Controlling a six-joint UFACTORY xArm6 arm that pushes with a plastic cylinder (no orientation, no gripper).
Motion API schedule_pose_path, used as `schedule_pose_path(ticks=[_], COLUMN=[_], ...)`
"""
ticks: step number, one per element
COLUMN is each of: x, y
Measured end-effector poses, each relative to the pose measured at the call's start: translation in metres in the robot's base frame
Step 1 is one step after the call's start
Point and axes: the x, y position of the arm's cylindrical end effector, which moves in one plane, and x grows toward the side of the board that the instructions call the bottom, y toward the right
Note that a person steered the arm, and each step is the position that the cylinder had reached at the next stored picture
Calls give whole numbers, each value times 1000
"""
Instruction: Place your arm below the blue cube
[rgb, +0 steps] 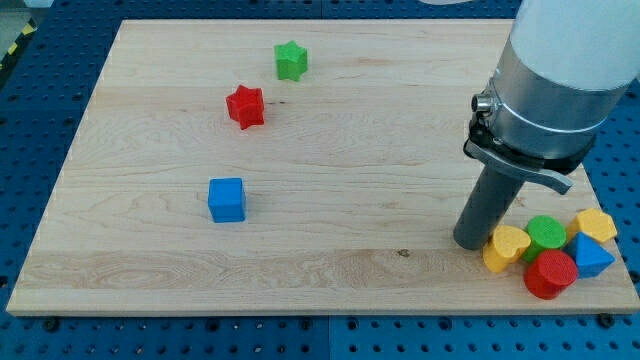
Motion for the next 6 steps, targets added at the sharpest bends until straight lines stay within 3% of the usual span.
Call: schedule_pose_path(ticks=[2, 6], x=[8, 27], y=[-19, -183])
